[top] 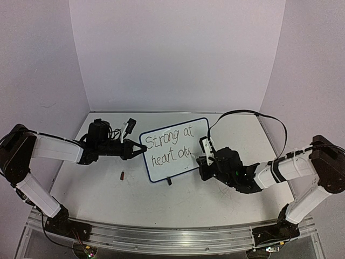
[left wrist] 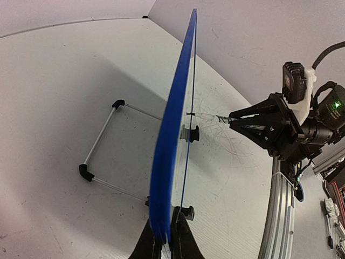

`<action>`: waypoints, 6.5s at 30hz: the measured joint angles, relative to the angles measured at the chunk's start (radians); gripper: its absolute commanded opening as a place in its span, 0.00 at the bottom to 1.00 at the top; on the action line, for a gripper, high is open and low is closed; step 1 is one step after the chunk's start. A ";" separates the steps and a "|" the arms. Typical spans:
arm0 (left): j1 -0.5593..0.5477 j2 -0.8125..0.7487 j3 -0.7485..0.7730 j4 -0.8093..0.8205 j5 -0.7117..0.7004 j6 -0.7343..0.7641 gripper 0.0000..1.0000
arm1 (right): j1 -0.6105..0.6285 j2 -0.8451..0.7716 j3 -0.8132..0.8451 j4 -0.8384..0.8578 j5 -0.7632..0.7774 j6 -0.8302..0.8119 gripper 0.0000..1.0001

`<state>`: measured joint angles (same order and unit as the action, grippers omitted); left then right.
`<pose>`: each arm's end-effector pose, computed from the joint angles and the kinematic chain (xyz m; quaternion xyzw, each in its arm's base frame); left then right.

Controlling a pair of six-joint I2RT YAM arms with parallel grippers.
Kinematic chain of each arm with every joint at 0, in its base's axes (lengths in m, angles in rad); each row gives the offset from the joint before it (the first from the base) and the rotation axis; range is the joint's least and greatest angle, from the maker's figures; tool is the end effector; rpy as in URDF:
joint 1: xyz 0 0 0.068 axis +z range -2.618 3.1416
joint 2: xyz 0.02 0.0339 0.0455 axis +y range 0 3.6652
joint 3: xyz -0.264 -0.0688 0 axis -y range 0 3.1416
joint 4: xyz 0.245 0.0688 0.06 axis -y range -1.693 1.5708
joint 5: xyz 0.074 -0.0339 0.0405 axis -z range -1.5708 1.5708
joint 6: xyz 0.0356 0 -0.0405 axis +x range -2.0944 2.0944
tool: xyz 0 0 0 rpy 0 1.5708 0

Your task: Write a sentence on the whiteboard

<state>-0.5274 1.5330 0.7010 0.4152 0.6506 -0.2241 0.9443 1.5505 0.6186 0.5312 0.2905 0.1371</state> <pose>0.2596 -0.1761 0.1952 0.2923 0.7587 -0.4389 0.3825 0.1891 0.2439 0.1744 -0.2505 0.7900 0.1778 0.5306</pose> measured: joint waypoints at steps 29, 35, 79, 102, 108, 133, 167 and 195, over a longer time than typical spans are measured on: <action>0.000 0.000 0.000 0.000 0.001 0.001 0.00 | -0.001 0.000 0.034 0.020 0.062 -0.028 0.00; 0.000 0.000 0.000 0.000 0.000 0.001 0.00 | -0.003 0.004 0.047 0.029 0.070 -0.035 0.00; 0.000 0.000 0.004 -0.008 0.001 0.007 0.00 | -0.036 -0.021 -0.002 0.022 0.024 -0.006 0.00; 0.000 0.000 0.004 -0.009 0.000 0.007 0.00 | -0.033 -0.021 -0.002 -0.014 -0.018 0.010 0.00; 0.000 0.000 0.004 -0.011 0.000 0.007 0.00 | -0.030 -0.021 -0.002 -0.026 0.010 0.014 0.00; 0.000 0.000 0.006 -0.014 0.000 0.008 0.00 | -0.041 -0.021 0.023 -0.001 0.063 0.007 0.00; 0.000 -0.001 0.006 -0.015 0.001 0.011 0.00 | -0.060 -0.122 -0.031 0.015 0.018 -0.025 0.00; 0.000 -0.001 0.006 -0.015 0.001 0.011 0.00 | -0.060 -0.042 0.010 -0.012 0.031 -0.004 0.00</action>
<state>-0.5274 1.5318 0.7067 0.4000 0.6514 -0.2134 0.8841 1.5089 0.6281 0.5196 0.3210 0.1330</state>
